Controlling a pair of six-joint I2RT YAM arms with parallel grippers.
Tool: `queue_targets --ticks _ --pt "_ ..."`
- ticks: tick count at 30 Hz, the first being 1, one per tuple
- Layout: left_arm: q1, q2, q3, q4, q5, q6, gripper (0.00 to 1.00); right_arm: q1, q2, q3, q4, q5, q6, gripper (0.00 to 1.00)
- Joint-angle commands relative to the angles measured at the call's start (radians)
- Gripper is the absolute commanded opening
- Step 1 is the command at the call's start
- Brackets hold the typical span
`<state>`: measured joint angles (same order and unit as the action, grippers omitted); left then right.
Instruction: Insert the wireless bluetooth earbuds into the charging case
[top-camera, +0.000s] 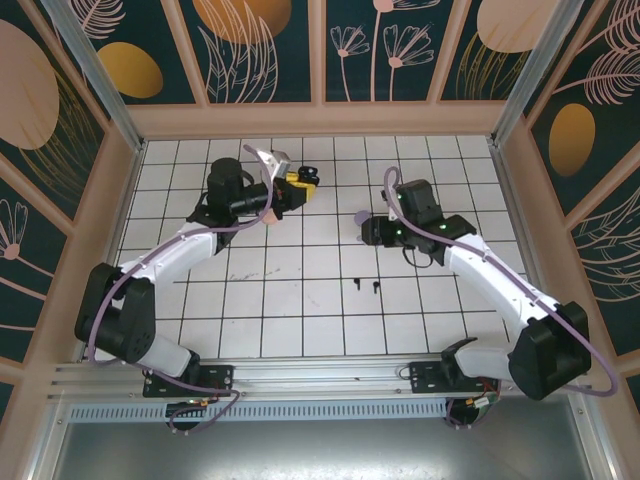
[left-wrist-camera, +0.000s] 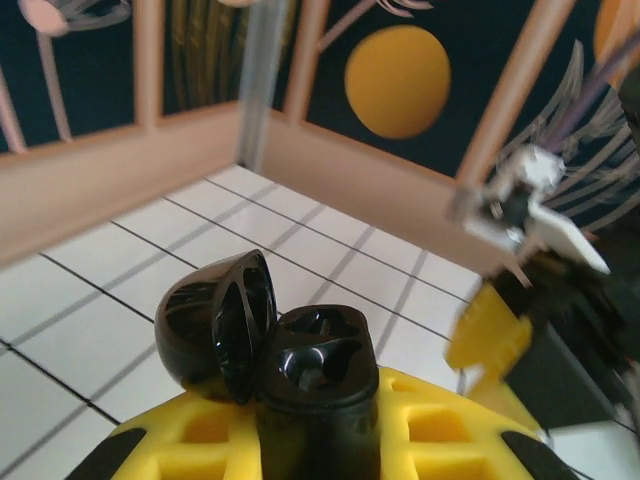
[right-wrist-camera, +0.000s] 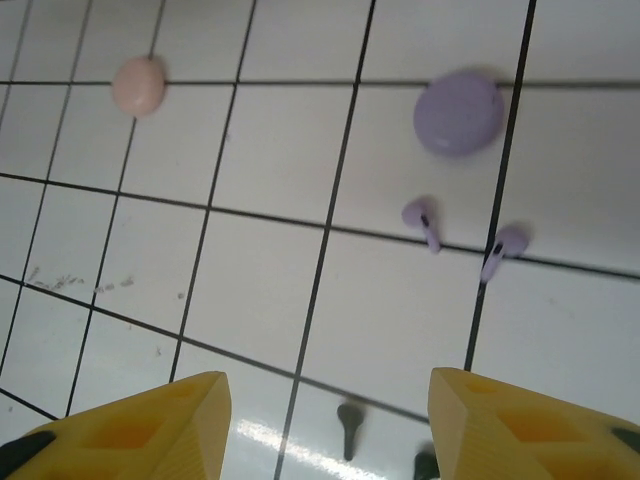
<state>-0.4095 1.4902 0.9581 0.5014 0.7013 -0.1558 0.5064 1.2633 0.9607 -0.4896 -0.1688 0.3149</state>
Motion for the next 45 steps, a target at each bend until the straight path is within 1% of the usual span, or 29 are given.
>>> queue_targets --ticks 1,5,8,13,19,25,36,45 --pt "-0.003 -0.059 -0.041 0.169 -0.188 -0.038 0.0 0.056 0.038 -0.036 -0.002 0.086 0.147 0.55" --pt "-0.003 -0.098 -0.109 0.322 -0.274 -0.074 0.0 0.122 0.111 -0.052 -0.025 0.15 0.236 0.54" --pt "-0.003 -0.107 -0.119 0.374 -0.288 -0.094 0.0 0.163 0.161 -0.062 -0.039 0.179 0.292 0.52" --pt "-0.007 -0.107 -0.117 0.423 -0.257 -0.119 0.0 0.231 0.241 -0.055 -0.05 0.217 0.33 0.49" --pt "-0.014 -0.123 -0.13 0.437 -0.248 -0.121 0.0 0.283 0.352 -0.007 -0.072 0.254 0.333 0.44" --pt "-0.015 -0.139 -0.146 0.436 -0.237 -0.122 0.0 0.298 0.424 0.019 -0.082 0.29 0.332 0.4" --pt "-0.02 -0.136 -0.151 0.439 -0.224 -0.118 0.0 0.299 0.472 0.039 -0.05 0.284 0.319 0.35" --pt "-0.023 -0.127 -0.148 0.435 -0.222 -0.114 0.0 0.299 0.478 0.03 -0.044 0.282 0.315 0.3"
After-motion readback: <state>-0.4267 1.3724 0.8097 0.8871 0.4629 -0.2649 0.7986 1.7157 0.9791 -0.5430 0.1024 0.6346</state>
